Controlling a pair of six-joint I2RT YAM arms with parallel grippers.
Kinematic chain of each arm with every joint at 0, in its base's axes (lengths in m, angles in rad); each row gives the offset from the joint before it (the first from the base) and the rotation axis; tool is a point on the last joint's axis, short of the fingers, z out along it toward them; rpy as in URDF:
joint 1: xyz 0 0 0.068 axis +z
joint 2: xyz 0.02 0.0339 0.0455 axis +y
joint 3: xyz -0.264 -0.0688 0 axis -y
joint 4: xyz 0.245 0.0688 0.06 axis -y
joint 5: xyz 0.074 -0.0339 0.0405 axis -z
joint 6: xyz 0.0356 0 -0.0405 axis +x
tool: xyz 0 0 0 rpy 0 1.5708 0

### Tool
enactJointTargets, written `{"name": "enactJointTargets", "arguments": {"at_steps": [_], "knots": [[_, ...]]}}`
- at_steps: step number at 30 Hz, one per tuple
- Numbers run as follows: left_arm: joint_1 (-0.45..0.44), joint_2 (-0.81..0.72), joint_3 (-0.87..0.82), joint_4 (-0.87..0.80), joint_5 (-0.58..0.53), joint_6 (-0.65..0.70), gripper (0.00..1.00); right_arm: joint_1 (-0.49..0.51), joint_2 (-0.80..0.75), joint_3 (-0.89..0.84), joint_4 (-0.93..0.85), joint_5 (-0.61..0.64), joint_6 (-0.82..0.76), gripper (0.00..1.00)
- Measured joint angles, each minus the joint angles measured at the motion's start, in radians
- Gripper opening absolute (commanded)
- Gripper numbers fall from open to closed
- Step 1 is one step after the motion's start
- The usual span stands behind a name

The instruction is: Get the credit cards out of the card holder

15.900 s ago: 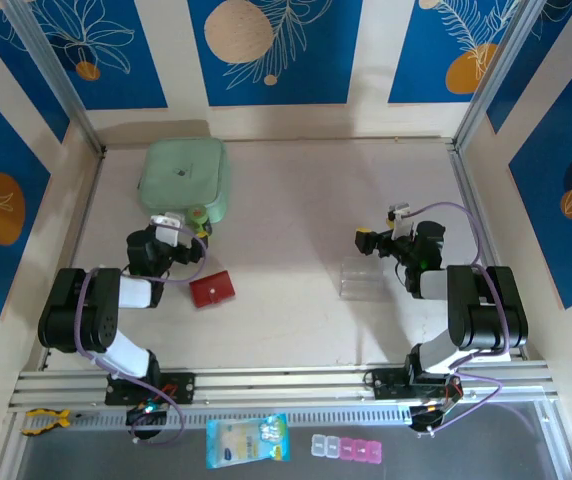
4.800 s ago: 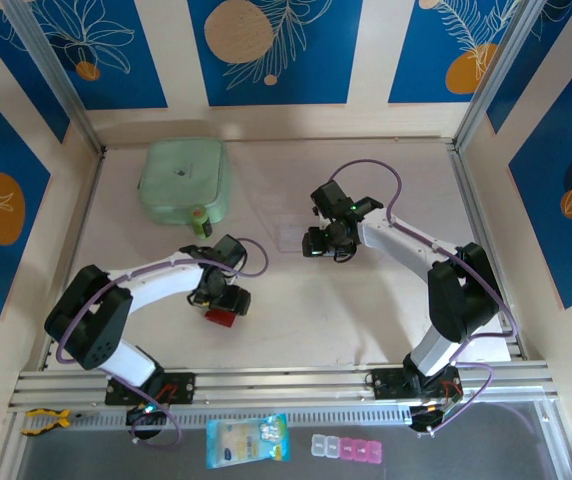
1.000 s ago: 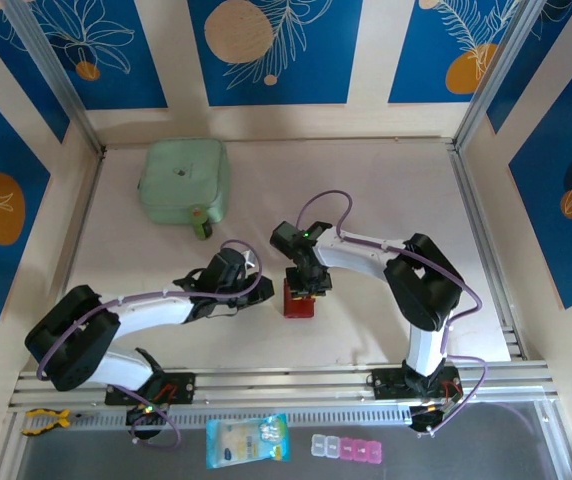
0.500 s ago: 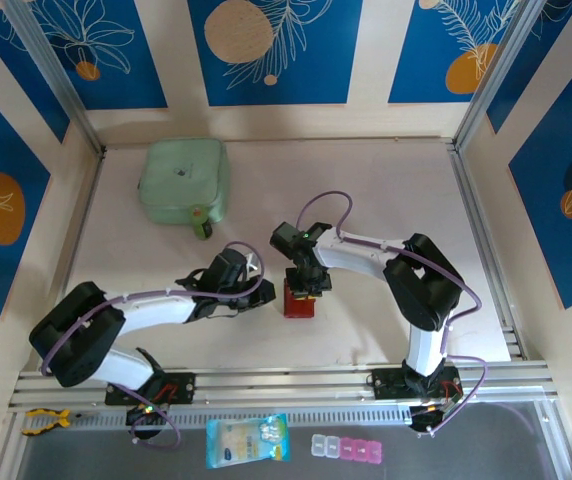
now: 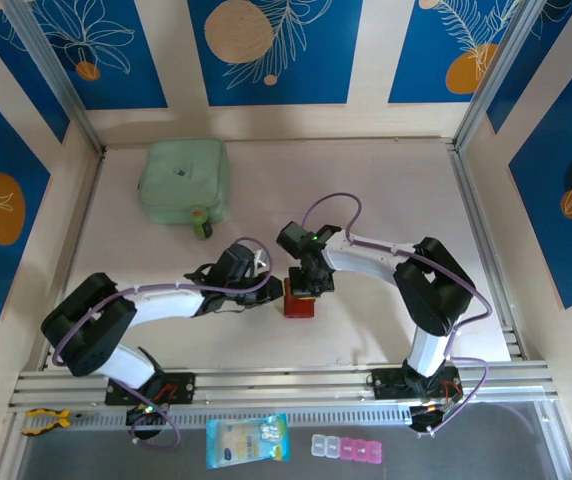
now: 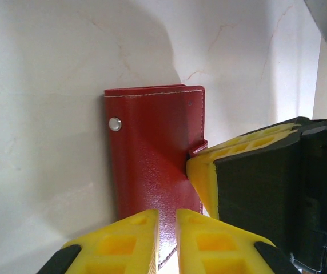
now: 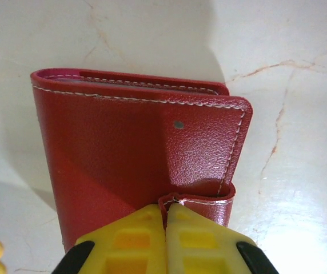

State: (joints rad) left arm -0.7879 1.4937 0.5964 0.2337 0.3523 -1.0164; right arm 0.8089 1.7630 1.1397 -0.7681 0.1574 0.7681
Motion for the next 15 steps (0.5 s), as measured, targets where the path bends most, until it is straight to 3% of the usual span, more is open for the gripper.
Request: {"name": "enactJointTargets", "arguments": {"at_steps": [15], "knots": [[-0.039,0.139,0.05,0.046,0.04,-0.031,0.15,-0.032,-0.041,-0.058,0.065,-0.054,0.003,0.01]]}}
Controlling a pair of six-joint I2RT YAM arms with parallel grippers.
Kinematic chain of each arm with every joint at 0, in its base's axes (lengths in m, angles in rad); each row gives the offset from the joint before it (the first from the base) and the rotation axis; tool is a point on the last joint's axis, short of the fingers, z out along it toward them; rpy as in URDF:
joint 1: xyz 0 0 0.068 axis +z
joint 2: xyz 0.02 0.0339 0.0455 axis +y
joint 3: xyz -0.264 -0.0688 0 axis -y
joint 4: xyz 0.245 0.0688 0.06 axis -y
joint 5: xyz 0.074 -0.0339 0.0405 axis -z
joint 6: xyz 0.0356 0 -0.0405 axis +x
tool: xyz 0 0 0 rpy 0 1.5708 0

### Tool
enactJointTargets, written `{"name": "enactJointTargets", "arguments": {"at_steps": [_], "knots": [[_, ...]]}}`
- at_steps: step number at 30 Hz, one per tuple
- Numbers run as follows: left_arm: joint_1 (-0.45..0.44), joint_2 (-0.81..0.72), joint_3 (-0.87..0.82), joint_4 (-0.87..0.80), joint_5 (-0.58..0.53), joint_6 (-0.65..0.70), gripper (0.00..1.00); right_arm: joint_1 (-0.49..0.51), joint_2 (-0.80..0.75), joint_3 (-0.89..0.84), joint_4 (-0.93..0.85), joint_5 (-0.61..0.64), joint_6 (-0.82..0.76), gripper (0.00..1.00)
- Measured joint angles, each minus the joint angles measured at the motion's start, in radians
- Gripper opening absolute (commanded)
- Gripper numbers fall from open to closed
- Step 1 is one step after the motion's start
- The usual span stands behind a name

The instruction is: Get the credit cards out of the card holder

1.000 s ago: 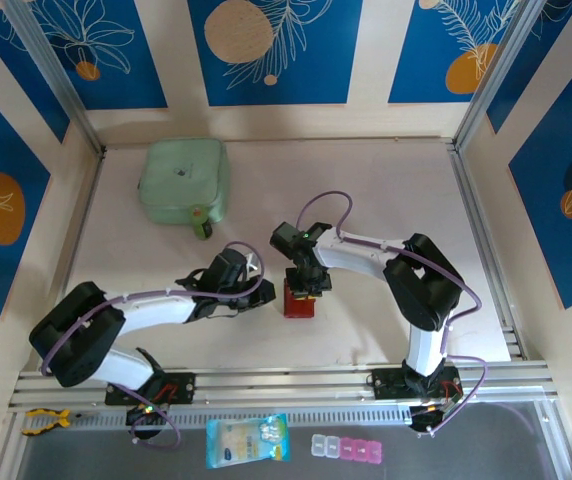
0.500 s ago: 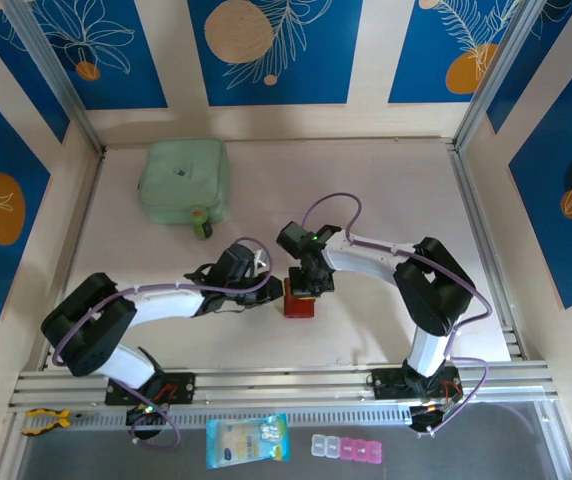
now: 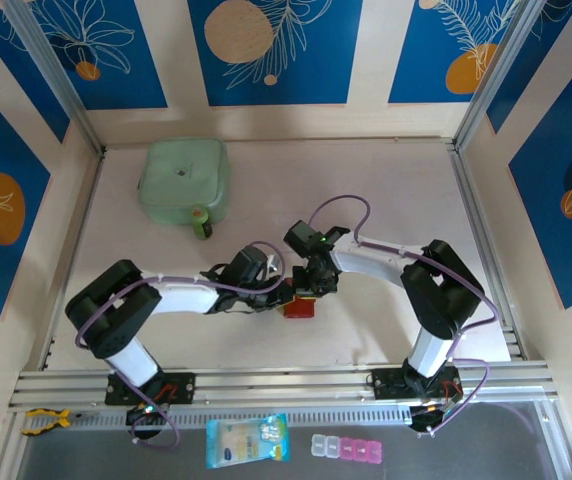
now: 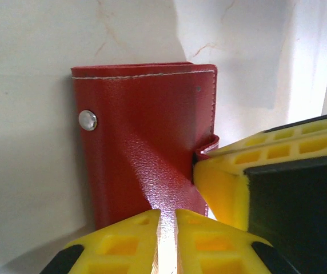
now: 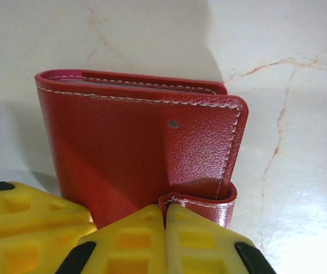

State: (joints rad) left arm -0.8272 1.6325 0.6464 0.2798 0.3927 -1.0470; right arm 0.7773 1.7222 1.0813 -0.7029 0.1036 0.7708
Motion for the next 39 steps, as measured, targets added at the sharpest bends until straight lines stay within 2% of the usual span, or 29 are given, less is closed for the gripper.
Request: {"name": "enactJointTargets", "arguments": {"at_steps": [12,23,30,39], "knots": [[0.0,0.021,0.001,0.001,-0.003,-0.023,0.15,-0.015,-0.04,-0.031,0.021,-0.003,-0.008,0.0],[0.0,0.026,0.003,-0.004,-0.005,-0.029,0.15,-0.087,-0.114,-0.092,-0.016,0.024,-0.038,0.0],[0.0,0.026,0.015,-0.026,-0.005,-0.029,0.16,-0.114,-0.142,-0.109,-0.036,0.033,-0.051,0.19],[0.0,0.026,0.021,-0.036,-0.004,-0.029,0.16,-0.118,-0.141,-0.124,-0.019,0.029,-0.056,0.21]]}}
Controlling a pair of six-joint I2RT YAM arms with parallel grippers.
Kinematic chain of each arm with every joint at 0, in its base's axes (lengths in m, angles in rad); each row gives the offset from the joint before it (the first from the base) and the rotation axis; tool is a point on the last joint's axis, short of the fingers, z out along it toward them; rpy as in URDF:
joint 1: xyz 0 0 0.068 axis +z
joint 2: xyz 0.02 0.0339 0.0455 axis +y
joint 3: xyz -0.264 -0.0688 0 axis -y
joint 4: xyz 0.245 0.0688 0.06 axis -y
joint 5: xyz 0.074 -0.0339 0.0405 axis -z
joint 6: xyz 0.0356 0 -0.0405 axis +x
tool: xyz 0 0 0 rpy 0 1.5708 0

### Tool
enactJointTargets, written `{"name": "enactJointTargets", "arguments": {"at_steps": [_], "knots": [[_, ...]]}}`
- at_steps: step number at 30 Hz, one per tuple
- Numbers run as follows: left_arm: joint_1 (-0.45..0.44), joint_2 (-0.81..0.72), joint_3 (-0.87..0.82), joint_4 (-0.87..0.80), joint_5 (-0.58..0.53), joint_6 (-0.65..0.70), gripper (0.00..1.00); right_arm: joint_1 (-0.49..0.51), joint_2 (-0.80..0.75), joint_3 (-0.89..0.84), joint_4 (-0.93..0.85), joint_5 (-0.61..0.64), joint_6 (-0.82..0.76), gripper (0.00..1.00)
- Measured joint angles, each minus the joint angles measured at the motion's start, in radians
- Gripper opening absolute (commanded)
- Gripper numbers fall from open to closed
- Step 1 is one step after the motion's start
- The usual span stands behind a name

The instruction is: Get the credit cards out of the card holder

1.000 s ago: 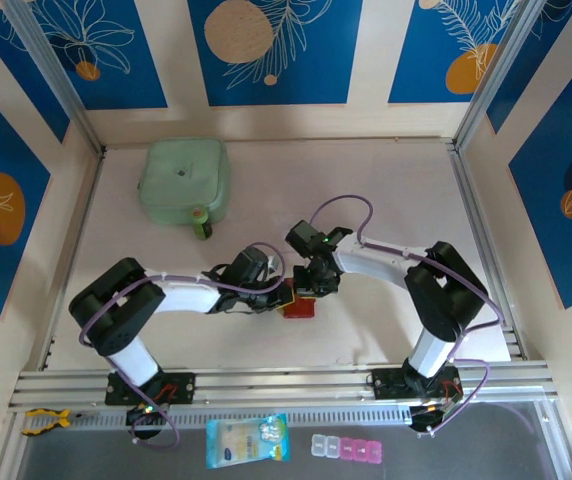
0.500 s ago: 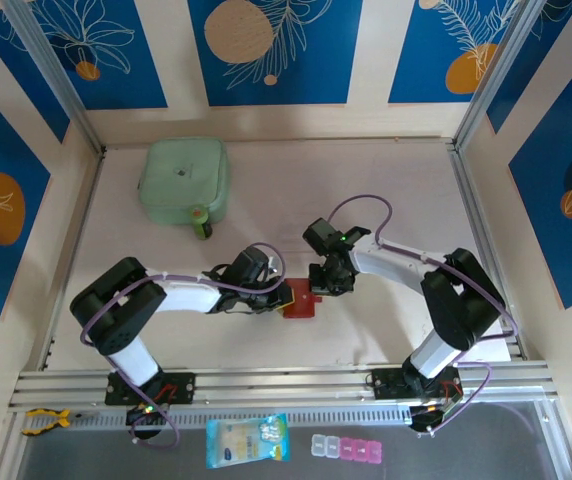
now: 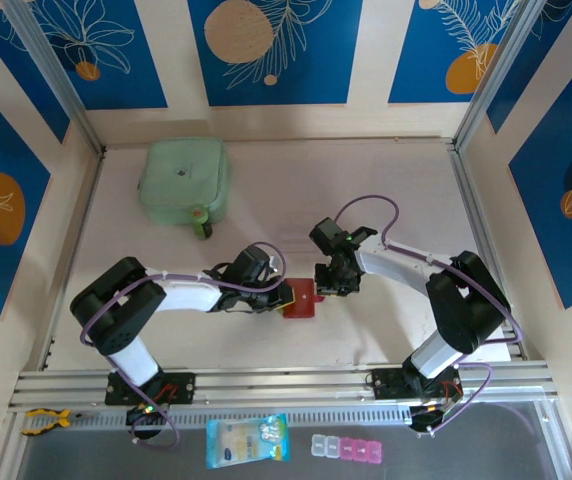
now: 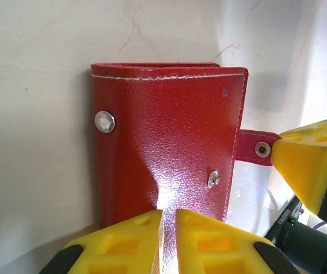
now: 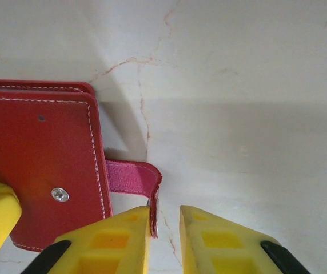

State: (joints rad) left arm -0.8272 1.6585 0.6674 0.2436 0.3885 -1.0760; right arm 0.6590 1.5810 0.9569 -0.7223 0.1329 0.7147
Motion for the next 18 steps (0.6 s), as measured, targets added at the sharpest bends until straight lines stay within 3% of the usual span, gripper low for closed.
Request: {"name": "enactJointTargets", "arguments": {"at_steps": [18], "knots": [[-0.001,0.0,0.013,-0.027,-0.004,0.0,0.17,-0.032,0.04,-0.085,0.137,-0.105,0.004,0.2]]}}
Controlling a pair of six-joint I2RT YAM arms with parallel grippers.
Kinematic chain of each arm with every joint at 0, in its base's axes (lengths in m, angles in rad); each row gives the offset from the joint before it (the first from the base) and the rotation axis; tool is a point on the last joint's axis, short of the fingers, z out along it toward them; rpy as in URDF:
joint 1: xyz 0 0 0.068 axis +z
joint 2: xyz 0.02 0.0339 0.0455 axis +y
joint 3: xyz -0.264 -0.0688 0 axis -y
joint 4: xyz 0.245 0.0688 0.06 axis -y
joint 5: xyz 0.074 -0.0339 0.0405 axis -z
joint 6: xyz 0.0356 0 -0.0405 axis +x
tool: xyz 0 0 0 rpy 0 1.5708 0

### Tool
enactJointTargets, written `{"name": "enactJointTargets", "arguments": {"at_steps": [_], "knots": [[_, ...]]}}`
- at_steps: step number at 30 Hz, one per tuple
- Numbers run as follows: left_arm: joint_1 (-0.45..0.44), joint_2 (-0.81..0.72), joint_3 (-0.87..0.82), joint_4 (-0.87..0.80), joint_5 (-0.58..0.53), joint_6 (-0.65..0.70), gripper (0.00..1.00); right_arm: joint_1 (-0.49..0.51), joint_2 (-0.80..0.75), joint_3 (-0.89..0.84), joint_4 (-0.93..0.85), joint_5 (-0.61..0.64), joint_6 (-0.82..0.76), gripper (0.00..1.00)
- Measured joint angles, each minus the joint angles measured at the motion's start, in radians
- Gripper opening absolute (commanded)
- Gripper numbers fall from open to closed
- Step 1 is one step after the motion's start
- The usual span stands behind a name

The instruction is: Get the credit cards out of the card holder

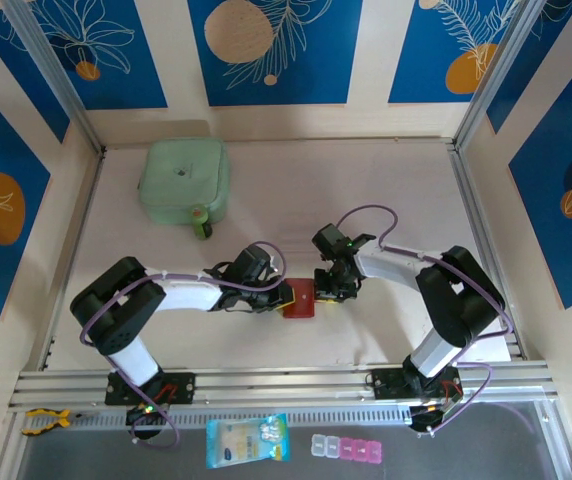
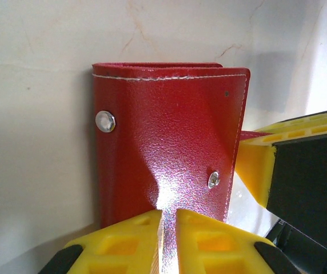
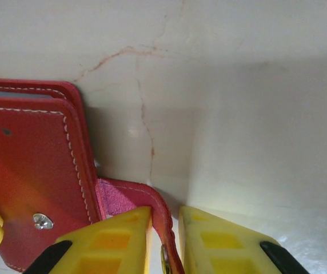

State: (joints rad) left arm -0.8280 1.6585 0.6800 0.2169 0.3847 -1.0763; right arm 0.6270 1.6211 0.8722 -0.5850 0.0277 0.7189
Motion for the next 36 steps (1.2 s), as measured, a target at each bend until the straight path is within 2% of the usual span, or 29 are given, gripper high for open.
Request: {"name": "enactJointTargets", "arguments": {"at_steps": [19,23,30,36], "knots": [[-0.006,0.0,0.013,-0.024,-0.011,0.0,0.17,-0.022,-0.022,-0.051,0.11,-0.089,0.015,0.17],[-0.006,0.0,0.015,-0.027,-0.014,0.0,0.17,-0.023,-0.022,-0.051,0.118,-0.095,0.014,0.13],[-0.009,-0.014,0.015,-0.034,-0.021,0.0,0.23,-0.023,-0.029,-0.051,0.121,-0.099,0.014,0.07],[-0.009,-0.081,0.021,-0.117,-0.062,0.019,0.28,-0.024,-0.068,-0.05,0.098,-0.095,0.001,0.06]]}}
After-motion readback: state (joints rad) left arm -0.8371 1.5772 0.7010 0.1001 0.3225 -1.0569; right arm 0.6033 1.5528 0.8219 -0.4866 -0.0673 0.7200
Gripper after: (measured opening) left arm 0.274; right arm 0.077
